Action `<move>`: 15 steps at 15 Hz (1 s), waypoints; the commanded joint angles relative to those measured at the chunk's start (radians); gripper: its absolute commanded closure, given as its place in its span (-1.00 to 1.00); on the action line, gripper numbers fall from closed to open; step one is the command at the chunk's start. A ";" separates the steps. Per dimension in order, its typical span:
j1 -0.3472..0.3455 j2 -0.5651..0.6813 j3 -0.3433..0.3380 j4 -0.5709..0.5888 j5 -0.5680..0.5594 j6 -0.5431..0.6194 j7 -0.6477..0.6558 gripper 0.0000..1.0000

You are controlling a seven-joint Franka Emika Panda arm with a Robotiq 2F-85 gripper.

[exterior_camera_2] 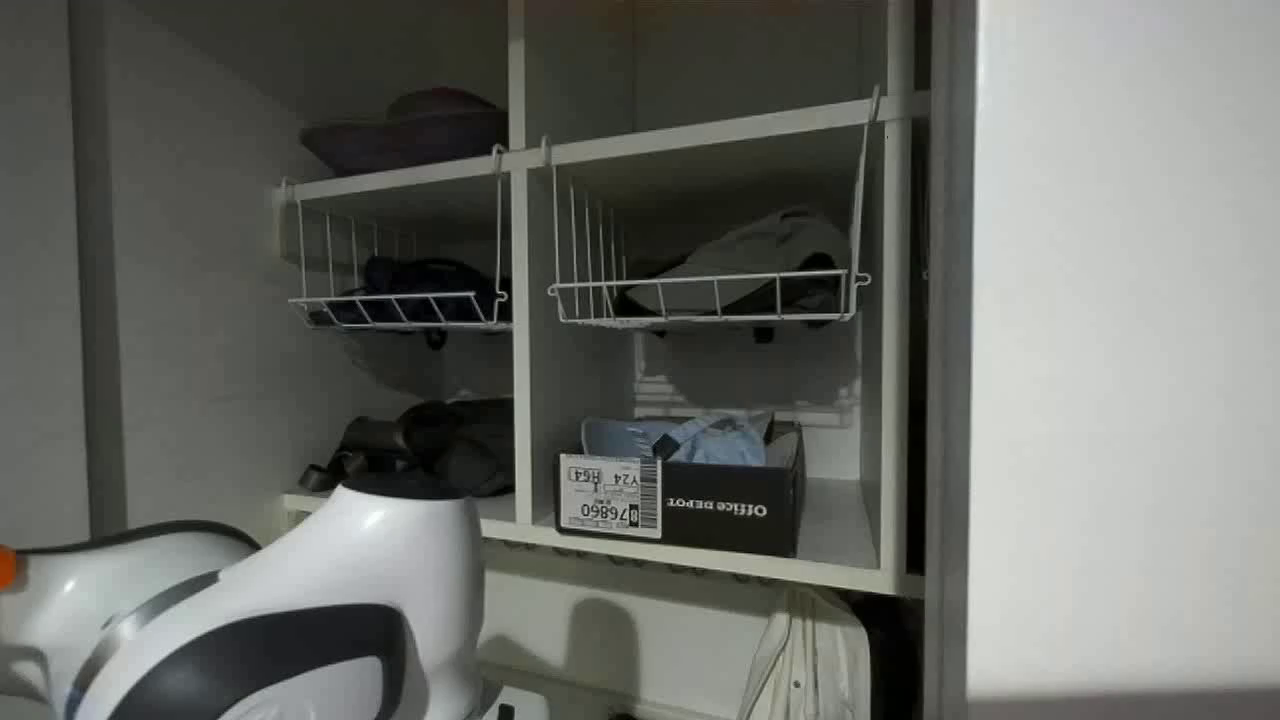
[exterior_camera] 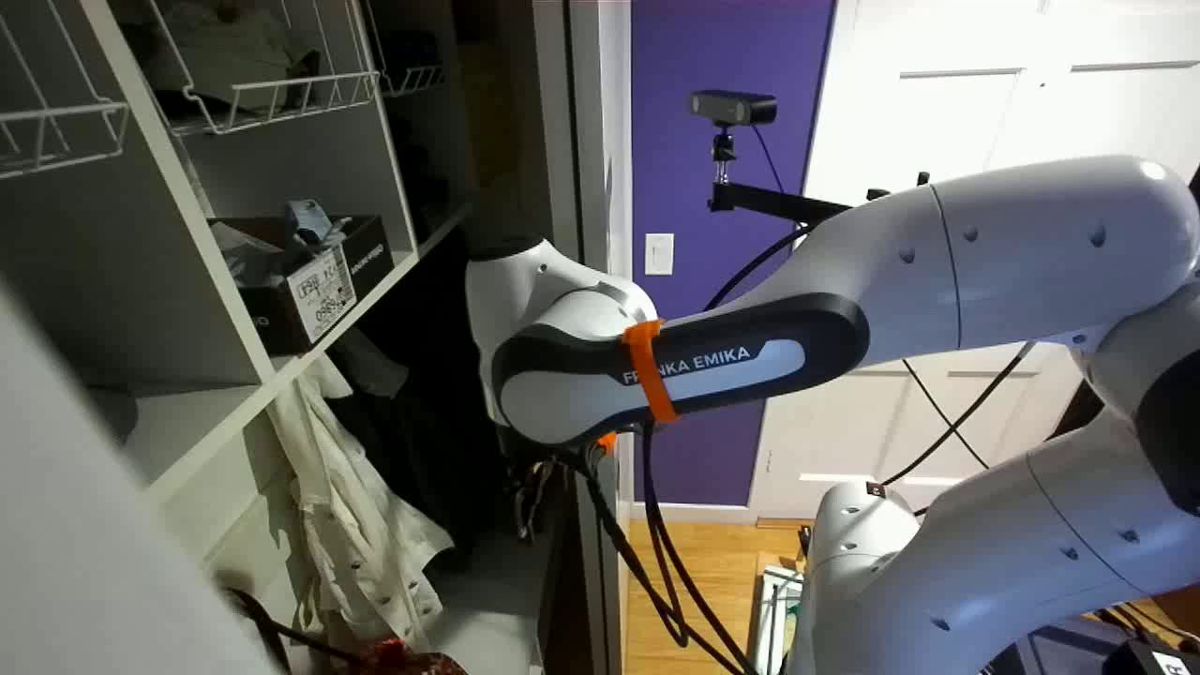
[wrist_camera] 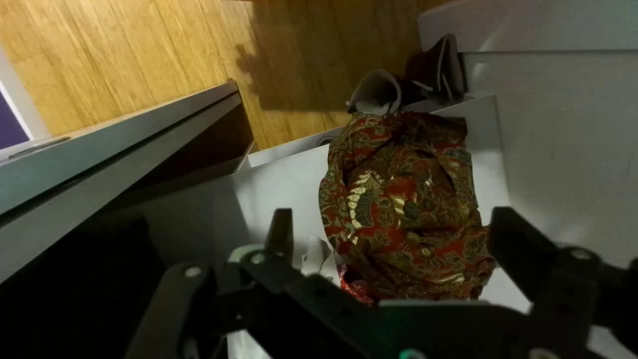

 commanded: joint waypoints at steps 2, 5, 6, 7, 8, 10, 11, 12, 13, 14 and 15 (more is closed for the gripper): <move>0.001 0.000 -0.001 0.002 -0.001 -0.002 0.000 -1.00; 0.001 0.000 -0.001 0.002 -0.001 -0.002 0.000 -1.00; 0.001 0.000 -0.001 0.002 -0.001 -0.002 0.000 -1.00; 0.001 0.000 -0.001 0.002 -0.001 -0.002 0.000 -1.00; 0.001 0.000 -0.001 0.002 -0.001 -0.002 0.000 -1.00; 0.001 0.000 -0.001 0.002 -0.001 -0.002 0.000 -1.00; 0.001 0.000 -0.001 0.002 -0.001 -0.002 0.000 -1.00; 0.001 0.000 -0.001 0.002 -0.001 -0.002 0.000 -1.00; 0.001 -0.007 -0.002 0.003 -0.001 -0.004 -0.001 -1.00; 0.001 -0.030 0.002 0.005 -0.012 -0.002 -0.005 -1.00; 0.003 -0.038 0.002 0.006 -0.012 0.002 -0.010 -1.00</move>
